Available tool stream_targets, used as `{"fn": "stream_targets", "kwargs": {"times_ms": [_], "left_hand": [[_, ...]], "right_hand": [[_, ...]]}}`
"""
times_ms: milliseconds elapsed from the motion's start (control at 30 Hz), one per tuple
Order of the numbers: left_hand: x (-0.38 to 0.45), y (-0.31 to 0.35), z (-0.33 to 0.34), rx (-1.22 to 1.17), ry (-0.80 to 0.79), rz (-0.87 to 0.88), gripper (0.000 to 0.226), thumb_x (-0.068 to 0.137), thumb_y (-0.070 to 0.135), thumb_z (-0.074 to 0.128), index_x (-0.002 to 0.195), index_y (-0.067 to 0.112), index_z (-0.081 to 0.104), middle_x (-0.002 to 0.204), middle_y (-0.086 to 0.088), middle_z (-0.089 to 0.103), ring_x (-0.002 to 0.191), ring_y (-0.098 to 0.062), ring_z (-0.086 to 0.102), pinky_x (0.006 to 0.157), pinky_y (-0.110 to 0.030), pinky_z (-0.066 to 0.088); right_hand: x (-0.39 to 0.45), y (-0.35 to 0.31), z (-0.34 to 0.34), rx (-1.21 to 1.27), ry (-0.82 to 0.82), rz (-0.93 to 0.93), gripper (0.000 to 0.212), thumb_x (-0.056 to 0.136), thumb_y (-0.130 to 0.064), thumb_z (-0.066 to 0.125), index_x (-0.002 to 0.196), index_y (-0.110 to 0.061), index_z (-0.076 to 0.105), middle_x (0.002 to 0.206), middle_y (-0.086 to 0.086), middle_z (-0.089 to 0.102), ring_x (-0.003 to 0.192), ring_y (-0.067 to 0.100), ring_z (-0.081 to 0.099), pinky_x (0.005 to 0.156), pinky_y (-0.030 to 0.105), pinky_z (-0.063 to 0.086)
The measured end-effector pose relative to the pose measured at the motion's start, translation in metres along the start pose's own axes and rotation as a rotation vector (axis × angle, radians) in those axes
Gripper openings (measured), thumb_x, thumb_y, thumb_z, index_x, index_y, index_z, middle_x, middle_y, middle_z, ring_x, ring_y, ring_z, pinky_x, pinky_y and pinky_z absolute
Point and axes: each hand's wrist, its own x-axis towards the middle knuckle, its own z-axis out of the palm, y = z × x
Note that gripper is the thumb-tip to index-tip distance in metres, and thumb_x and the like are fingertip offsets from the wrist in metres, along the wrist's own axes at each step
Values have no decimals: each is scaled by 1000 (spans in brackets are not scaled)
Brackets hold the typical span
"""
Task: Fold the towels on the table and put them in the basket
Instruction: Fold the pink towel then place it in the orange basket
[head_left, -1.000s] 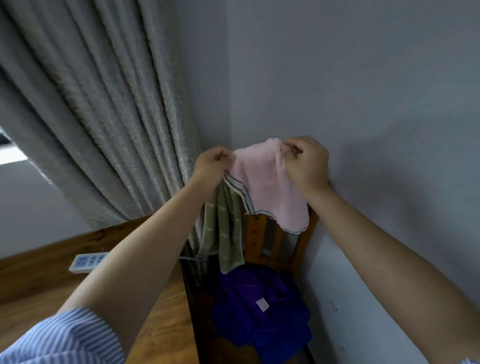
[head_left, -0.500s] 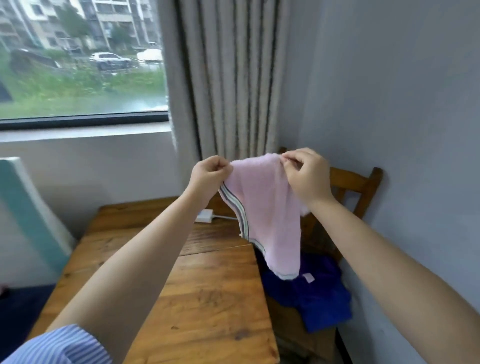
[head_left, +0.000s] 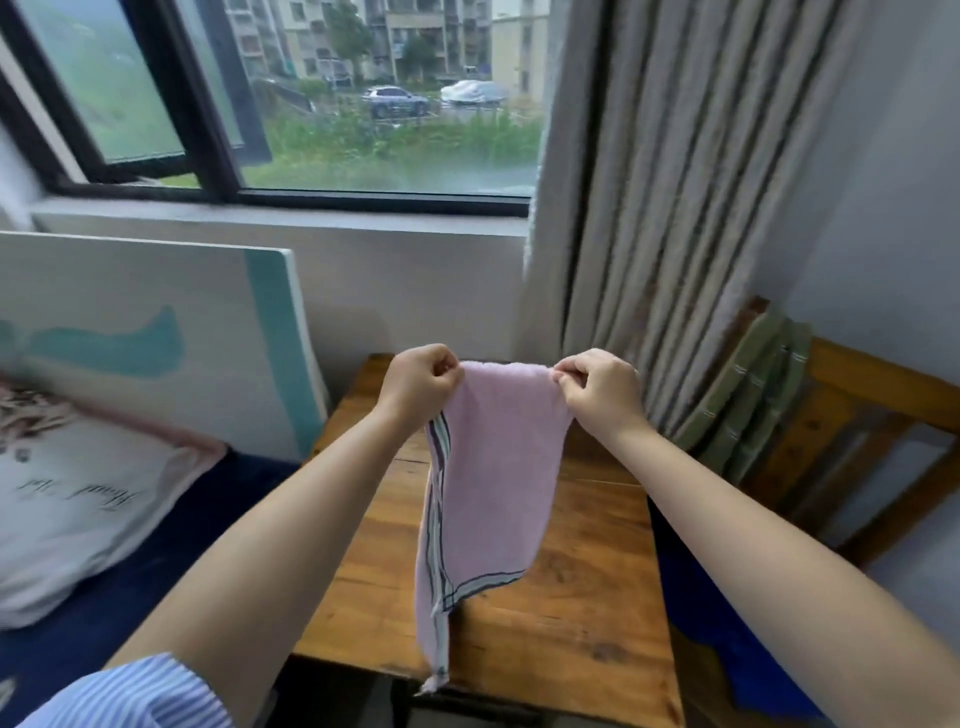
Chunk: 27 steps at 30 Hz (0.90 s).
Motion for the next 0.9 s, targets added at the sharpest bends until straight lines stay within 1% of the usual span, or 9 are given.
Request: {"fn": "stream_targets", "kwargs": {"times_ms": [67,133,267,367,433,533,667,767,900], "left_hand": [[9,-17,-10,41,43,-29,17,88,9,55,88,-3,67,79,-14,62,73,-17,46,63,-21,30],[20,-32,-18,38,88,-45,16,88,9,56,88,-4,67,86,-20,67,73,-20,47,65,-21,31],[47,-59,-27,82,127,2,16,88,9,59,91,-4,68,89,-19,68,78,-26,56,69,-23,36],[69,-87,-19,159,83,-2,16,88,9,60,92,-3,69,92,-18,69,86,-30,60,70,-25,37],[75,-109,-5,188,21,-39,15,88,9,59,91,-1,69,94,-16,70,90,-30,61,75,-27,42],[69,-149,27,216,-93,-146,16,88,10,58,92,0,69,96,-15,70,93,-30,61,78,-30,44],[49,-204,74,301,-305,-347,19,91,19,53,98,8,68,101,-13,68,97,-30,59,77,-32,44],[31,-240,101,334,-470,-450,20,92,20,50,95,11,68,102,-13,67,98,-31,59,74,-32,45],[6,-270,118,349,-623,-463,22,92,22,49,97,10,66,101,-11,66,97,-30,58,73,-33,45]], "right_hand": [[14,-11,21,38,-21,-30,15,82,-6,60,91,-1,73,96,18,69,97,32,61,90,45,44],[29,-19,38,73,-22,-72,15,82,-5,61,90,0,72,94,18,69,94,32,62,88,42,45],[59,-23,68,123,-9,-131,12,80,-2,62,85,2,72,88,18,69,86,32,63,82,39,48],[74,-9,101,126,-40,-164,17,75,-8,59,80,2,72,81,18,68,78,33,63,75,42,49],[75,7,126,123,-105,-132,17,76,-8,60,80,2,72,80,18,66,78,34,62,75,43,48],[60,37,167,84,-266,-28,11,79,-2,63,85,2,72,86,19,66,86,34,61,80,43,46],[25,74,216,-7,-486,117,16,83,-5,60,93,0,70,98,19,64,97,33,59,88,41,44],[-4,94,246,-81,-648,186,19,87,-8,56,98,-2,69,103,17,65,101,31,59,88,37,43],[-31,105,269,-75,-712,311,20,85,-5,57,99,2,69,103,20,65,100,33,59,86,37,43]]}}
